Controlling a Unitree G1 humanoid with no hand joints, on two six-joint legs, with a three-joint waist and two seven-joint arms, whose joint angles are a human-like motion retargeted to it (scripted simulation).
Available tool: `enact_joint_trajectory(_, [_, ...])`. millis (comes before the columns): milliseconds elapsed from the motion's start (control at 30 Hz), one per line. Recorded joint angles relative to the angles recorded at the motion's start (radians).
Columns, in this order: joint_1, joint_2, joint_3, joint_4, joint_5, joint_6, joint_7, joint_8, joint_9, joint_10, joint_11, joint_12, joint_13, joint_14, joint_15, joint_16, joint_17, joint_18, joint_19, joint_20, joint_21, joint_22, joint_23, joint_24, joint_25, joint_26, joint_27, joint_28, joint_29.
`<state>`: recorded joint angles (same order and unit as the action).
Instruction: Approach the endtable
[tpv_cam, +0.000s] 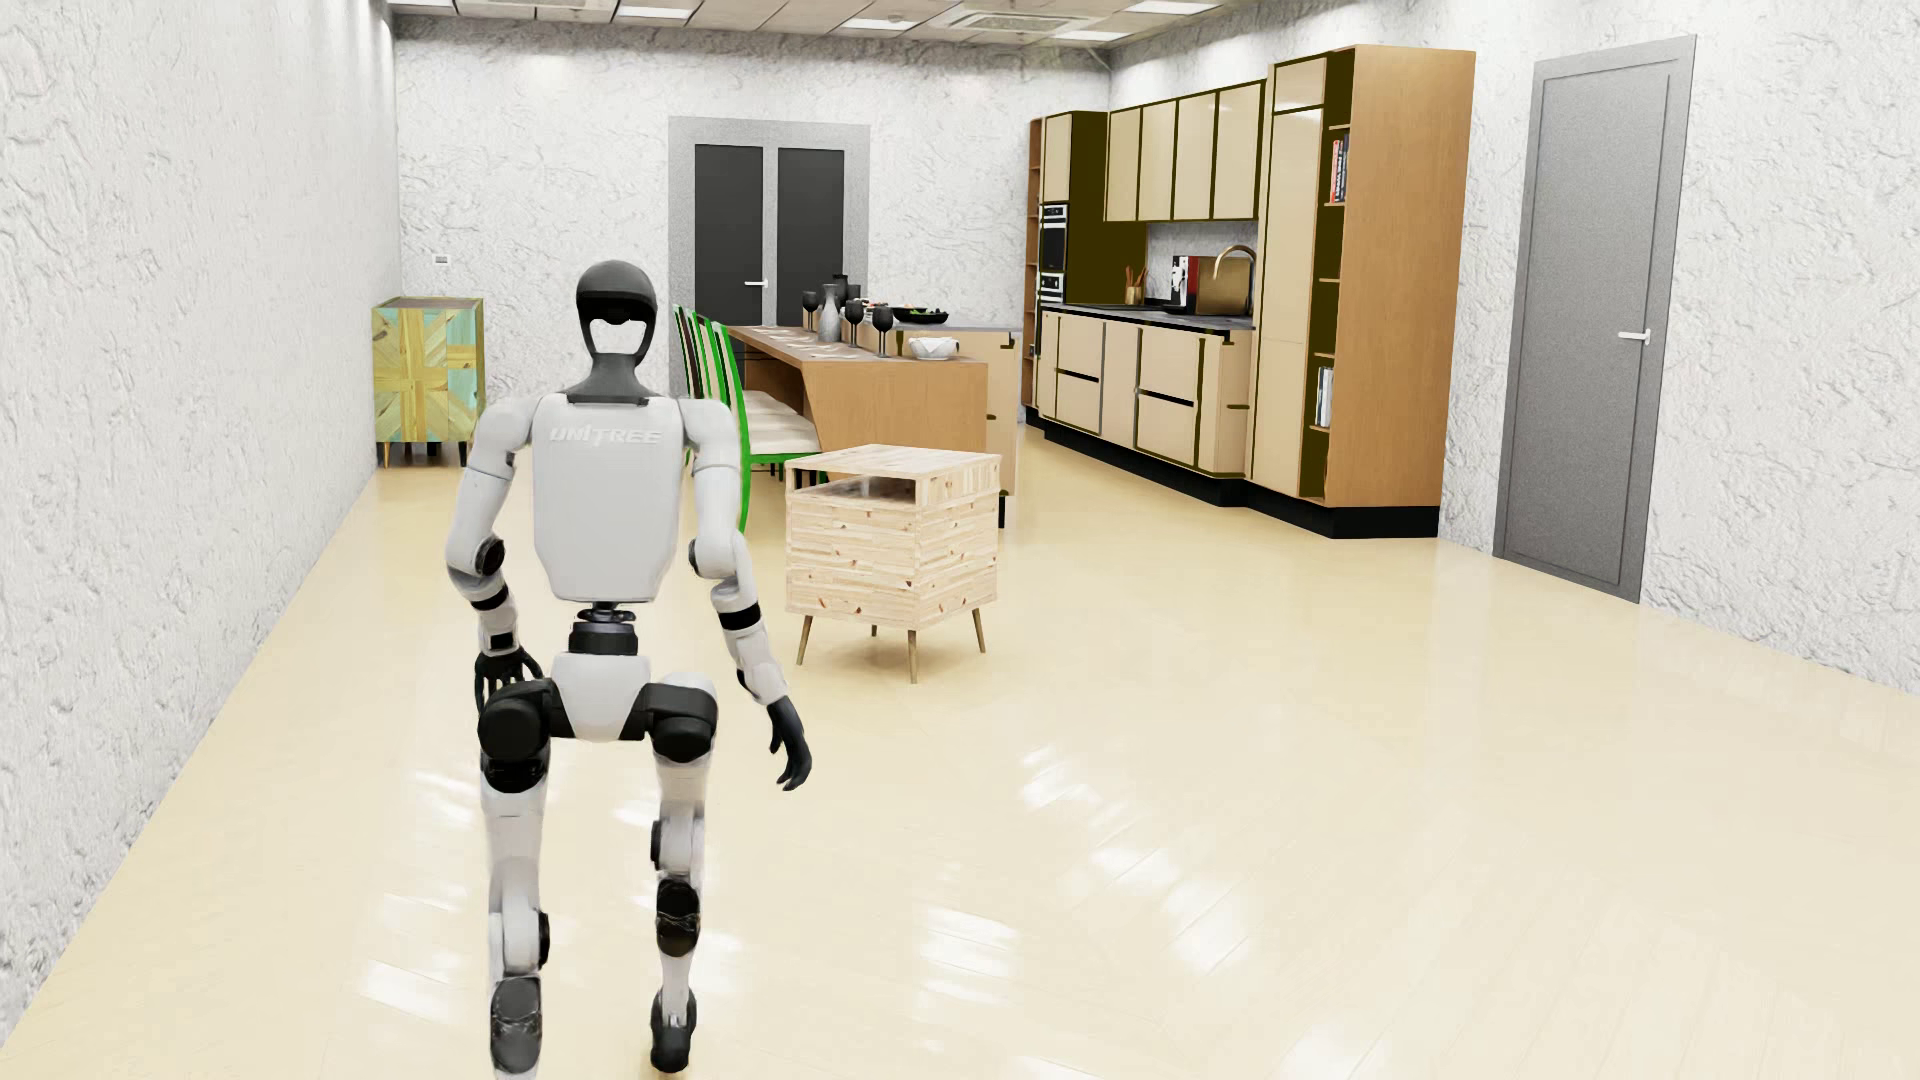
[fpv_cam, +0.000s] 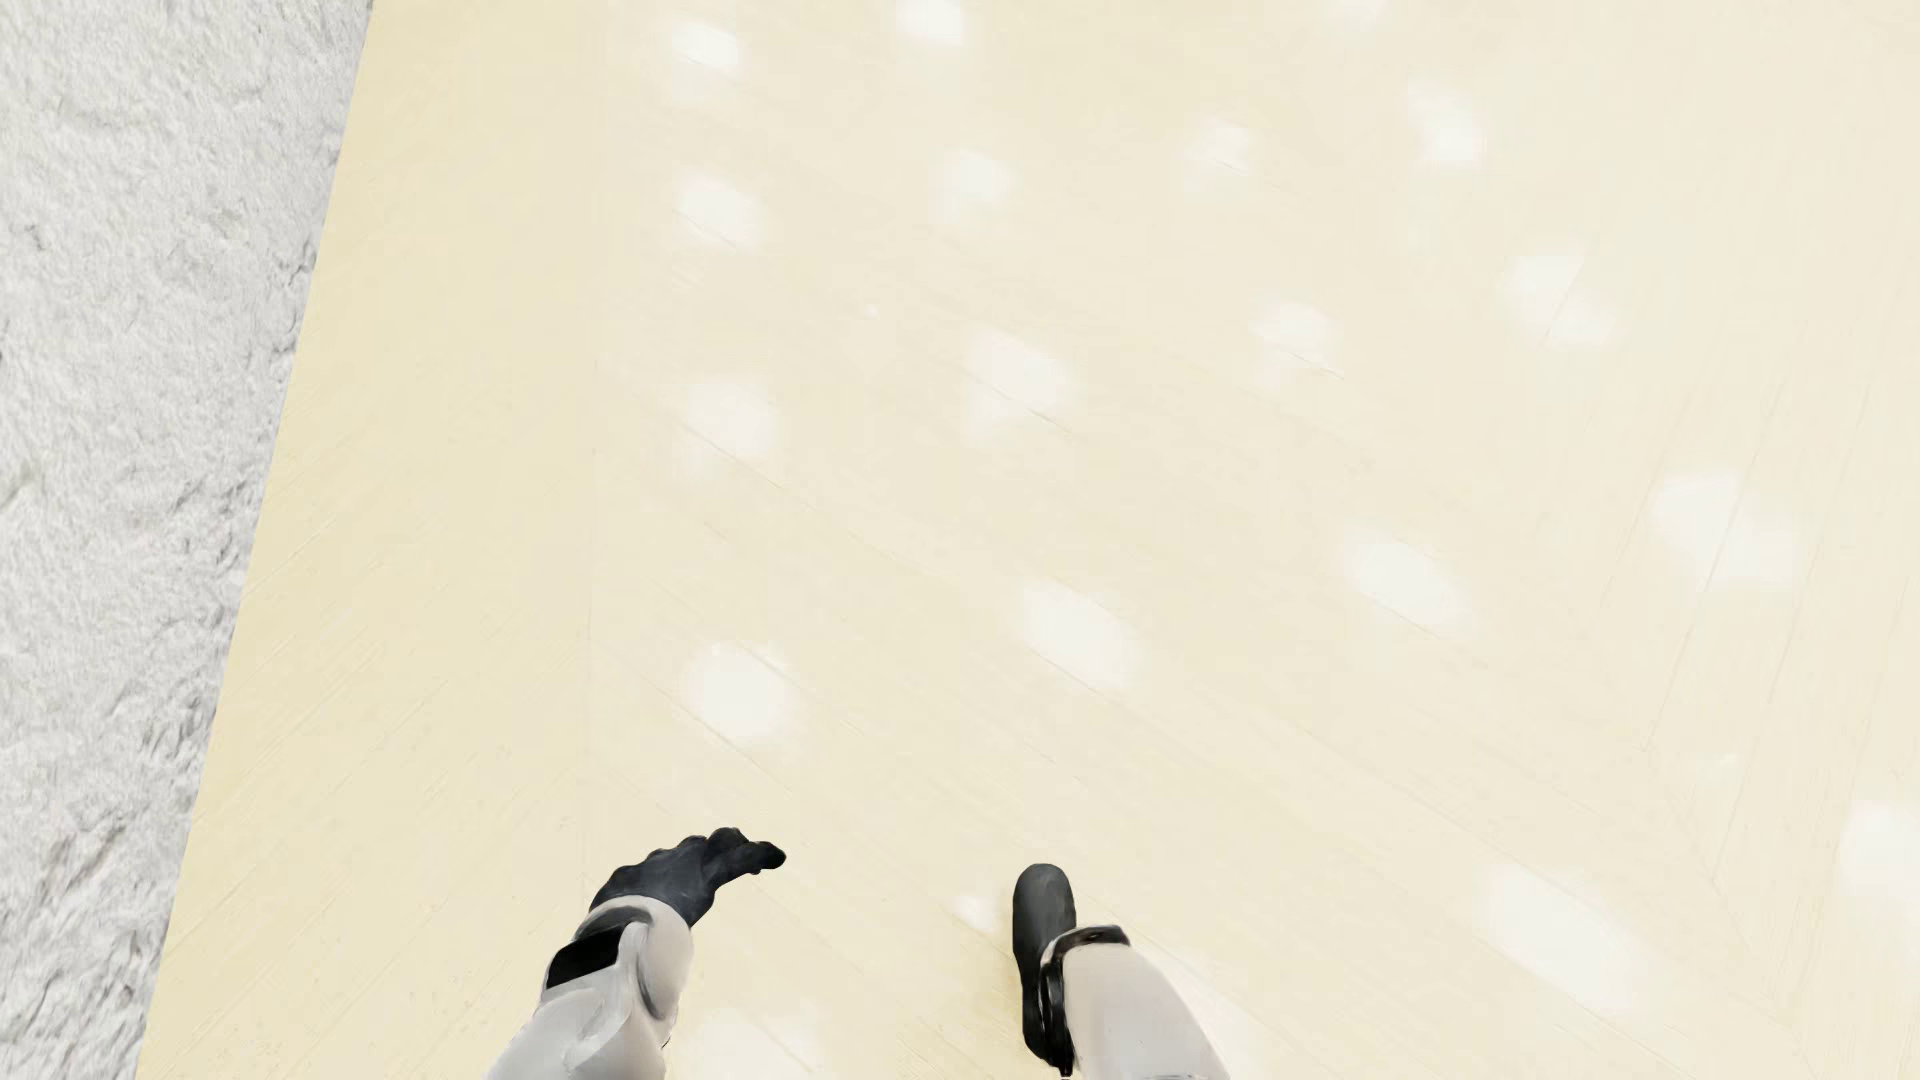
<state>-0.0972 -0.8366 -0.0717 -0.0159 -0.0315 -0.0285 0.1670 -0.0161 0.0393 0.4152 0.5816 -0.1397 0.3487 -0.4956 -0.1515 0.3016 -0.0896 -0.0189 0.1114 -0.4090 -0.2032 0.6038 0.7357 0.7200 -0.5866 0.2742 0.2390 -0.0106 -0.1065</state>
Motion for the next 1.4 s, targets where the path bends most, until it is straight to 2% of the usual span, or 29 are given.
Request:
enact_joint_trajectory(33, [0.097, 0.018, -0.020, 0.012, -0.005, 0.008, -0.024, 0.042, 0.005, -0.031, -0.269, -0.064, 0.057, -0.028, 0.025, 0.020, -0.004, -0.019, -0.066, 0.003, -0.013, -0.057, -0.021, -0.019, -0.017, -0.019, -0.026, 0.032, 0.021])
enact_joint_trajectory(67, [0.192, 0.036, -0.035, 0.023, -0.050, 0.012, -0.052, -0.044, 0.011, -0.032, -0.403, -0.107, 0.128, -0.015, 0.001, 0.019, 0.005, -0.039, -0.030, 0.024, -0.030, -0.099, -0.054, -0.061, -0.040, -0.030, -0.056, 0.089, 0.016])
enact_joint_trajectory(100, [0.260, 0.061, -0.049, 0.051, -0.081, 0.018, -0.082, -0.146, 0.016, -0.003, -0.383, -0.123, 0.193, 0.051, 0.013, 0.016, 0.037, -0.067, -0.078, 0.053, -0.056, -0.128, -0.080, -0.115, -0.048, -0.028, -0.080, 0.145, 0.007])
enact_joint_trajectory(133, [0.284, 0.055, -0.063, 0.089, -0.102, 0.027, -0.112, -0.192, 0.022, 0.094, -0.212, -0.116, 0.241, 0.207, 0.073, 0.017, 0.080, -0.044, -0.117, 0.073, -0.084, -0.149, -0.093, -0.155, -0.040, -0.012, -0.093, 0.180, 0.006])
enact_joint_trajectory(200, [0.155, 0.088, -0.077, 0.200, -0.073, 0.052, -0.127, -0.215, 0.038, 0.532, 0.058, -0.042, 0.229, 0.644, 0.015, 0.034, 0.137, -0.139, -0.210, 0.097, -0.113, -0.188, -0.057, -0.166, -0.044, 0.043, -0.095, 0.201, -0.007])
enact_joint_trajectory(267, [-0.135, 0.238, -0.053, 0.237, 0.013, 0.078, -0.139, -0.215, 0.051, 0.887, 0.062, 0.064, 0.079, 0.527, -0.139, -0.015, 0.127, -0.034, -0.216, 0.133, -0.092, -0.167, 0.029, -0.186, -0.094, 0.082, -0.081, 0.216, -0.054])
enact_joint_trajectory(333, [-0.408, 0.462, -0.011, 0.191, 0.076, 0.082, -0.109, -0.171, 0.039, 0.839, -0.128, 0.148, -0.120, 0.429, -0.205, -0.092, 0.095, -0.032, -0.172, 0.144, -0.002, -0.019, 0.102, -0.254, -0.176, 0.115, -0.082, 0.183, -0.070])
enact_joint_trajectory(400, [-0.601, 0.641, 0.035, 0.145, 0.097, 0.066, -0.081, -0.142, 0.005, 0.541, -0.247, 0.212, -0.294, 0.373, -0.252, -0.089, 0.072, -0.036, -0.159, 0.036, 0.133, 0.147, 0.078, -0.227, -0.252, 0.143, -0.162, -0.001, 0.022])
enact_joint_trajectory(467, [-0.720, 0.759, 0.083, 0.158, 0.102, 0.054, -0.121, -0.107, -0.020, 0.119, -0.244, 0.325, -0.445, 0.419, -0.335, -0.039, 0.044, -0.043, -0.149, -0.006, 0.288, 0.167, -0.075, -0.165, -0.277, 0.113, -0.311, -0.210, 0.081])
enact_joint_trajectory(500, [-0.738, 0.826, 0.104, 0.196, 0.098, 0.054, -0.126, -0.072, -0.024, -0.089, -0.236, 0.415, -0.505, 0.409, -0.359, -0.041, 0.035, -0.038, -0.135, 0.076, 0.350, 0.125, -0.168, -0.154, -0.240, 0.117, -0.385, -0.180, 0.059])
enact_joint_trajectory(533, [-0.735, 0.891, 0.123, 0.239, 0.079, 0.056, -0.089, -0.040, -0.025, -0.190, -0.212, 0.511, -0.530, 0.362, -0.360, -0.078, 0.022, -0.072, -0.118, 0.191, 0.398, 0.081, -0.254, -0.155, -0.165, 0.129, -0.447, -0.063, 0.033])
enact_joint_trajectory(567, [-0.716, 0.930, 0.141, 0.263, 0.044, 0.056, -0.025, -0.014, -0.024, -0.132, -0.131, 0.587, -0.514, 0.340, -0.290, -0.138, -0.017, -0.036, -0.117, 0.288, 0.445, 0.059, -0.336, -0.167, -0.083, 0.136, -0.481, 0.060, 0.039])
enact_joint_trajectory(600, [-0.703, 0.916, 0.156, 0.255, -0.012, 0.049, 0.002, -0.005, -0.021, 0.003, 0.025, 0.626, -0.465, 0.411, -0.093, -0.200, -0.089, 0.046, -0.146, 0.337, 0.487, 0.069, -0.422, -0.181, -0.031, 0.146, -0.479, 0.122, 0.086])
enact_joint_trajectory(633, [-0.675, 0.847, 0.162, 0.237, -0.096, 0.037, 0.028, -0.028, -0.015, 0.116, 0.261, 0.632, -0.389, 0.474, 0.182, -0.229, -0.159, 0.081, -0.044, 0.331, 0.506, 0.103, -0.506, -0.182, -0.018, 0.154, -0.453, 0.100, 0.153])
enact_joint_trajectory(667, [-0.625, 0.732, 0.152, 0.201, -0.200, 0.018, 0.054, -0.060, -0.008, 0.206, 0.501, 0.601, -0.300, 0.400, 0.292, -0.225, -0.204, 0.082, -0.061, 0.281, 0.501, 0.145, -0.561, -0.159, -0.014, 0.154, -0.408, 0.019, 0.190])
enact_joint_trajectory(700, [-0.553, 0.597, 0.129, 0.147, -0.217, -0.002, 0.066, -0.054, -0.001, 0.235, 0.674, 0.543, -0.215, 0.314, 0.190, -0.197, -0.203, 0.070, -0.148, 0.213, 0.473, 0.181, -0.558, -0.123, -0.015, 0.137, -0.346, -0.069, 0.178])
enact_joint_trajectory(767, [-0.343, 0.351, 0.085, 0.047, -0.148, -0.019, 0.049, -0.092, -0.004, 0.134, 0.690, 0.377, -0.116, 0.197, 0.018, -0.130, -0.103, 0.040, -0.167, 0.079, 0.364, 0.220, -0.361, -0.024, -0.007, 0.105, -0.185, -0.128, 0.057])
enact_joint_trajectory(833, [-0.144, 0.173, 0.046, -0.026, -0.077, -0.006, -0.001, -0.127, -0.024, 0.034, 0.404, 0.190, -0.077, 0.117, -0.060, -0.063, 0.004, 0.058, -0.101, -0.052, 0.160, 0.181, -0.113, 0.067, 0.022, 0.067, -0.025, -0.107, -0.091])
enact_joint_trajectory(867, [-0.060, 0.114, 0.023, -0.047, -0.051, 0.004, -0.023, -0.116, -0.033, 0.013, 0.188, 0.100, -0.046, 0.073, -0.054, -0.037, 0.040, 0.075, -0.071, -0.093, 0.047, 0.119, -0.051, 0.091, 0.065, 0.039, 0.001, -0.094, -0.150])
enact_joint_trajectory(933, [0.126, 0.080, -0.019, -0.037, -0.032, 0.025, -0.109, -0.048, -0.036, -0.034, -0.333, -0.055, 0.074, 0.024, 0.018, 0.010, 0.086, 0.059, -0.029, -0.141, -0.070, -0.069, -0.045, 0.106, 0.147, -0.016, -0.060, -0.041, -0.148])
enact_joint_trajectory(1000, [0.295, 0.085, -0.049, 0.012, -0.082, 0.034, -0.175, -0.171, -0.025, 0.008, -0.402, -0.086, 0.218, 0.095, -0.036, 0.044, 0.079, 0.034, -0.029, -0.121, -0.012, -0.281, -0.059, 0.040, 0.061, -0.064, -0.123, 0.076, -0.084])
enact_joint_trajectory(1033, [0.312, 0.074, -0.063, 0.050, -0.111, 0.040, -0.190, -0.220, -0.018, 0.129, -0.227, -0.056, 0.266, 0.272, 0.047, 0.068, 0.081, 0.033, -0.016, -0.109, 0.028, -0.372, -0.050, -0.018, -0.003, -0.082, -0.135, 0.110, -0.045])
enact_joint_trajectory(1067, [0.270, 0.064, -0.074, 0.110, -0.105, 0.051, -0.185, -0.226, -0.008, 0.340, -0.044, -0.010, 0.276, 0.501, 0.145, 0.099, 0.095, -0.090, -0.171, -0.096, 0.062, -0.445, -0.025, -0.064, -0.052, -0.083, -0.131, 0.111, 0.014])
enact_joint_trajectory(1100, [0.157, 0.091, -0.074, 0.198, -0.085, 0.063, -0.147, -0.233, 0.003, 0.610, 0.086, 0.052, 0.242, 0.672, 0.043, 0.106, 0.092, -0.145, -0.197, -0.069, 0.086, -0.493, 0.014, -0.086, -0.090, -0.067, -0.108, 0.100, 0.087])
enact_joint_trajectory(1167, [-0.159, 0.244, -0.041, 0.241, -0.007, 0.086, -0.144, -0.234, 0.022, 0.955, 0.111, 0.178, 0.062, 0.506, -0.135, 0.011, 0.061, 0.000, -0.202, 0.027, 0.111, -0.457, 0.097, -0.123, -0.173, -0.008, -0.019, 0.134, 0.181])
enact_joint_trajectory(1233, [-0.432, 0.477, 0.009, 0.169, 0.051, 0.084, -0.117, -0.206, 0.010, 0.860, -0.067, 0.224, -0.125, 0.405, -0.204, -0.112, 0.043, 0.013, -0.174, 0.113, 0.127, -0.224, 0.105, -0.232, -0.258, 0.070, 0.029, 0.216, 0.145])
enact_joint_trajectory(1300, [-0.590, 0.674, 0.063, 0.096, 0.085, 0.069, -0.100, -0.171, -0.023, 0.486, -0.191, 0.249, -0.264, 0.381, -0.253, -0.081, 0.026, -0.018, -0.164, 0.068, 0.187, 0.026, 0.012, -0.218, -0.306, 0.168, -0.060, 0.090, 0.099])
enact_joint_trajectory(1367, [-0.649, 0.824, 0.117, 0.094, 0.094, 0.059, -0.143, -0.103, -0.053, -0.015, -0.209, 0.361, -0.368, 0.377, -0.325, 0.016, -0.008, -0.053, -0.154, 0.004, 0.255, 0.062, -0.169, -0.063, -0.244, 0.130, -0.242, -0.186, 0.036])
enact_joint_trajectory(1400, [-0.648, 0.905, 0.140, 0.124, 0.086, 0.061, -0.153, -0.056, -0.063, -0.193, -0.211, 0.476, -0.399, 0.370, -0.341, 0.019, -0.022, -0.022, -0.147, 0.098, 0.298, -0.004, -0.265, -0.040, -0.170, 0.106, -0.332, -0.232, -0.001])
